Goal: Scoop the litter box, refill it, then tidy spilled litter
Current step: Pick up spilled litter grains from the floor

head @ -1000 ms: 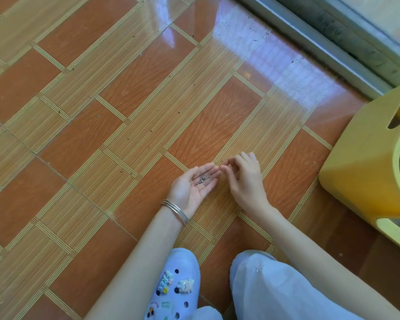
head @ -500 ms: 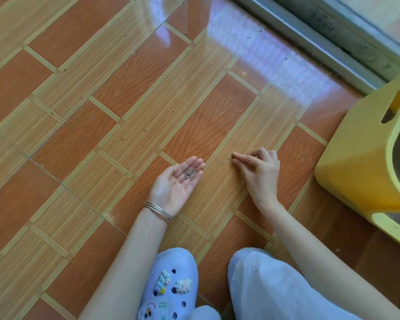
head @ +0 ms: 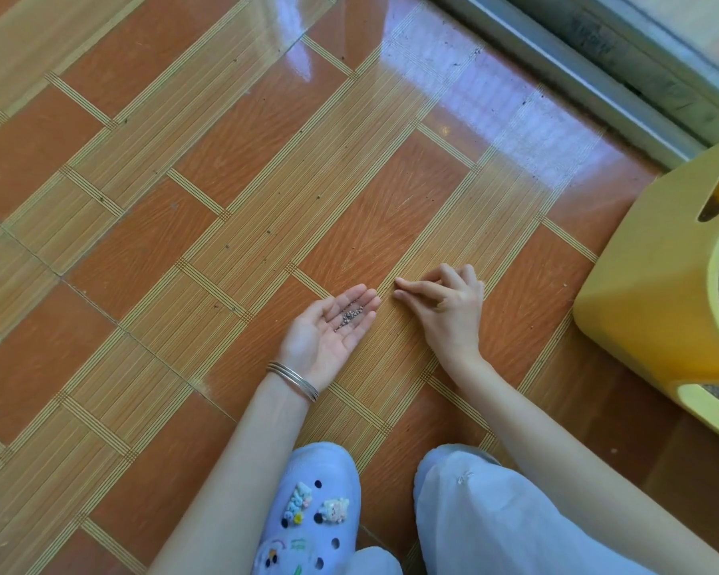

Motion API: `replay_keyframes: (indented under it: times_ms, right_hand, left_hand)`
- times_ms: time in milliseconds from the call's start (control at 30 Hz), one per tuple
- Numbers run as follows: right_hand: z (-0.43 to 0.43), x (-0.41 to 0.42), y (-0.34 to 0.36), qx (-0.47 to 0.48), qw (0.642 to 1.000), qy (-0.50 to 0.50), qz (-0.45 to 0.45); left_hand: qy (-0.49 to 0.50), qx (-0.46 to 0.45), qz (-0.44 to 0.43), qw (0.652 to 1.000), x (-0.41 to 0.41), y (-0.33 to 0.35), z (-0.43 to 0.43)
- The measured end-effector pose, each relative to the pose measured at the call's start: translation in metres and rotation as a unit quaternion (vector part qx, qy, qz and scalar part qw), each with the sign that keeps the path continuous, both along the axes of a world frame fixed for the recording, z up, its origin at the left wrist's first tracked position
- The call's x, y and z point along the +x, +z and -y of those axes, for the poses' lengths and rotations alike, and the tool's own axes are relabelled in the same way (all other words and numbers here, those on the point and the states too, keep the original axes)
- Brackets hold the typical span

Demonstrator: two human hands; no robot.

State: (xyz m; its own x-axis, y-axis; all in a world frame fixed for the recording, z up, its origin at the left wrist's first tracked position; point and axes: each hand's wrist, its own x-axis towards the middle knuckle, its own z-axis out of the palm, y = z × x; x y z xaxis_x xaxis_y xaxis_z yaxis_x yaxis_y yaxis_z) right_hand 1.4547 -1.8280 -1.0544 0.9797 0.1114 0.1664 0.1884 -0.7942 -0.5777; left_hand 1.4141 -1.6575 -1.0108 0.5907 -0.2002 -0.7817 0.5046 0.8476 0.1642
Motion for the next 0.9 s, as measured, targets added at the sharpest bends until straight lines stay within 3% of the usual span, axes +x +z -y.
replay_keyframes:
  times_ms: [367, 500, 633, 767, 900]
  right_hand:
    - [-0.004, 0.000, -0.003, -0.066, 0.997, 0.032, 0.020]
    - [-0.007, -0.005, 0.036, 0.120, 0.987, 0.033, -0.097]
    - [-0.003, 0.003, 0.093, 0.173, 0.969, 0.080, -0.158]
    - [0.015, 0.024, 0.170, 0.125, 0.974, 0.059, -0.181]
    - [0.041, 0.034, 0.268, -0.027, 0.994, 0.038, -0.099]
  left_hand:
    - [-0.027, 0.014, -0.019, 0.999, 0.001, 0.005, 0.006]
    - [-0.026, -0.006, -0.033, 0.999, 0.008, 0.018, 0.017]
    - [-0.027, -0.017, -0.033, 0.999, 0.027, 0.054, 0.023]
    - [-0.035, -0.035, -0.020, 0.999, 0.048, 0.117, 0.019]
    - [-0.063, -0.020, -0.006, 0.998, 0.070, 0.214, 0.018]
